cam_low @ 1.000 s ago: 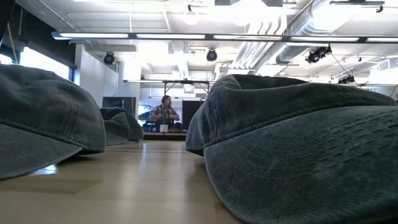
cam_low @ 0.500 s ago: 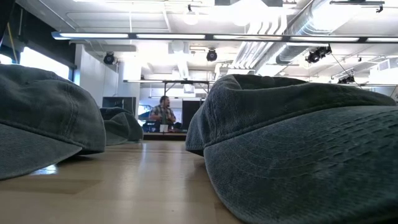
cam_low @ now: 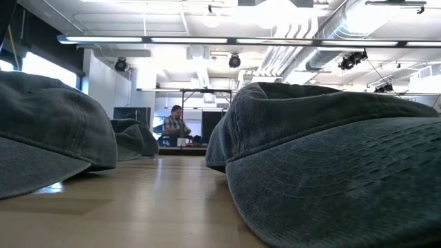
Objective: Pick & Place hat
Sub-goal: Put the right gray cap into the top transparent bin
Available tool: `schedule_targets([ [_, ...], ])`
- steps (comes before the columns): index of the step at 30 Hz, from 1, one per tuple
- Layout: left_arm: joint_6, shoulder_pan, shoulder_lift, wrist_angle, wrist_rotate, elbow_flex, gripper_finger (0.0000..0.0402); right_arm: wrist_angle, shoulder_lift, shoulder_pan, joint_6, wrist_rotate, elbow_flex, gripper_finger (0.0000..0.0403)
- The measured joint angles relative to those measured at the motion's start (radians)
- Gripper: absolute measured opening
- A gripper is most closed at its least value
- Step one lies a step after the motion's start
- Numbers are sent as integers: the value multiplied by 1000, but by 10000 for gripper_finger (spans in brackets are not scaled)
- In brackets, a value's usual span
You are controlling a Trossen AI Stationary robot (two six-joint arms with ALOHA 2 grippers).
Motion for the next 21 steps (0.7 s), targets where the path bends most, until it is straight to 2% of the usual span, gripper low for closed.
schedule_targets([
  [6, 34, 0, 0, -13, -31, 0, 0, -16, -8, 0, 44, 19, 0, 27],
  [8, 34, 1, 0, -13, -37, 0, 0, -21, -22, 0, 44, 31, 0, 8],
  [12, 72, 2, 0, -11, -60, 0, 0, -52, -72, -5, 67, 97, 0, 17],
  [15, 166, 15, 0, -12, -83, 0, 0, -106, -103, -29, 63, 132, 0, 6],
  [21, 340, 101, 0, -17, -132, 0, 0, -196, -129, -111, 18, 180, 0, 6],
])
